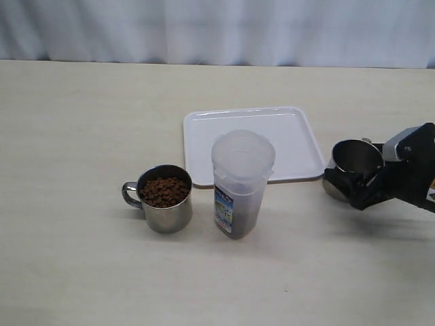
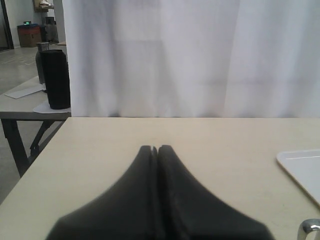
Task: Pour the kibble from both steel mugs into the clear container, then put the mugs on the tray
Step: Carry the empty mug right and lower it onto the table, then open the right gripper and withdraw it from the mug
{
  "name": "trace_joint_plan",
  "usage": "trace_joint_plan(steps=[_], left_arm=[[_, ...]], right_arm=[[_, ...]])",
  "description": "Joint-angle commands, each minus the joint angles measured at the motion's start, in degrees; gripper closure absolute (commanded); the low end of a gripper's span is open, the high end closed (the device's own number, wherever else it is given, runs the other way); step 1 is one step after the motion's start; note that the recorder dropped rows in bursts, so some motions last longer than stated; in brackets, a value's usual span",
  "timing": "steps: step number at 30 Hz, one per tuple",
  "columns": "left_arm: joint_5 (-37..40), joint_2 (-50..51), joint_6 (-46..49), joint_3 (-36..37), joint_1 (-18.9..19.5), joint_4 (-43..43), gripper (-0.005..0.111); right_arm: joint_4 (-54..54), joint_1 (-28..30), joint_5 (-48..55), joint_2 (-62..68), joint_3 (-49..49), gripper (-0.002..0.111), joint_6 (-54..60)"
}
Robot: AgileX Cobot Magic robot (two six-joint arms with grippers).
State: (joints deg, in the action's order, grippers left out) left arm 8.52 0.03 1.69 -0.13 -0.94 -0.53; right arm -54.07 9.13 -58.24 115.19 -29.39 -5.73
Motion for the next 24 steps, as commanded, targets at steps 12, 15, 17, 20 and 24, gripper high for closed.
trace_joint_plan(steps=[12, 15, 17, 20, 24], left_arm=[[-0.3, 0.0, -0.1, 0.1, -0.5, -0.2, 0.107], [-0.3, 0.0, -0.1, 0.1, -0.5, -0.2, 0.107], [-0.3, 0.0, -0.1, 0.1, -0.5, -0.2, 0.107], [-0.3, 0.0, -0.1, 0.1, -0.5, -0.2, 0.107], [-0.3, 0.0, -0.1, 0.1, -0.5, -0.2, 0.107]], right_arm=[[16.7, 0.2, 0.9, -31.7, 18.2, 0.038, -14.6], [23.3, 0.2, 3.2, -42.8, 25.7, 0.076, -16.4], [23.4, 0.2, 4.9, -51.6, 29.4, 0.103, -16.6], [25.9, 0.1, 28.0, -73.8, 29.4, 0.103, -22.1], [19.5, 0.1, 47.9, -97.1, 29.4, 0.103, -34.5]])
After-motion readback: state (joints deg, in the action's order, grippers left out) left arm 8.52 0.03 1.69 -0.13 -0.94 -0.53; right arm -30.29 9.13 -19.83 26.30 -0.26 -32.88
